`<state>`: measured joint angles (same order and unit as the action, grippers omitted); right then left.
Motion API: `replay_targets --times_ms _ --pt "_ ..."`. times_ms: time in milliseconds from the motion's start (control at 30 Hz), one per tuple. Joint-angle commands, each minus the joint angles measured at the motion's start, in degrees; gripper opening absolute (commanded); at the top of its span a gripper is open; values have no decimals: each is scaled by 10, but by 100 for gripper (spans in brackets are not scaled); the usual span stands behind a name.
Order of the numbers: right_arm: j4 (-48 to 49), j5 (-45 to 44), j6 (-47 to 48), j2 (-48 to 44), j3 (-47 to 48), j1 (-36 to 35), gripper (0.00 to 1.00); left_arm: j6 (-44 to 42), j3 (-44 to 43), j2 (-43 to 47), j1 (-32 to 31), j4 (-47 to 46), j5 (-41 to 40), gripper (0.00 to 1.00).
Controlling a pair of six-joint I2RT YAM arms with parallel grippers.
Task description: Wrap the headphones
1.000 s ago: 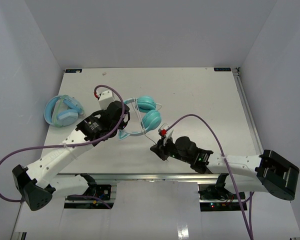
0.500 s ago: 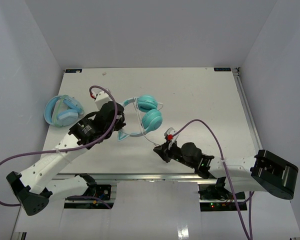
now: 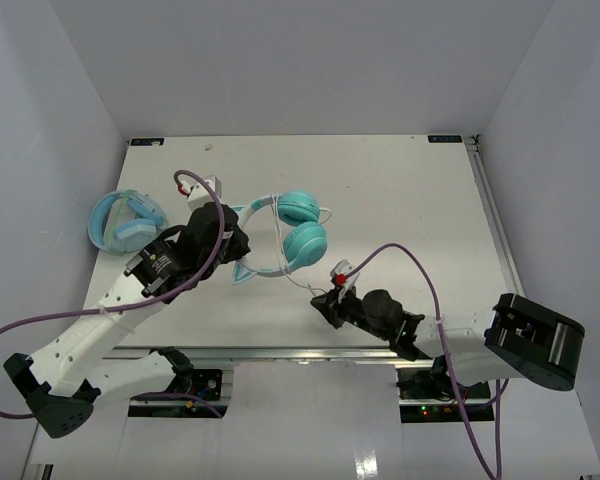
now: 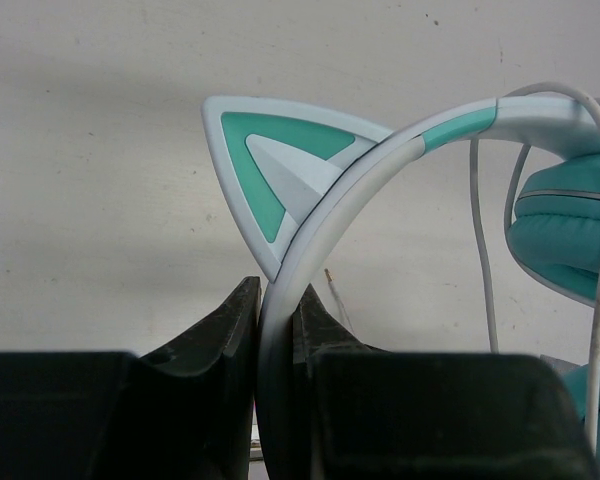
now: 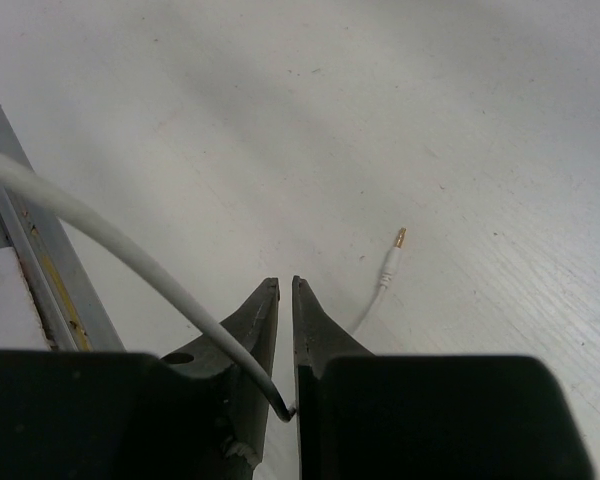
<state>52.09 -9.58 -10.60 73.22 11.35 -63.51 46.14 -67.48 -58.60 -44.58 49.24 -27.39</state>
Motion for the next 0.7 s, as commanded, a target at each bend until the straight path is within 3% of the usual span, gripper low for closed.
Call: replay_targets --times_ms 0,300,667 --pt "50 -20 7 13 5 -2 17 -2 -26 30 3 -45 29 0" --pt "75 -12 14 32 2 3 17 -6 -27 38 2 -45 39 0" --pt "140 40 33 48 9 21 8 -11 -7 62 3 -84 120 0"
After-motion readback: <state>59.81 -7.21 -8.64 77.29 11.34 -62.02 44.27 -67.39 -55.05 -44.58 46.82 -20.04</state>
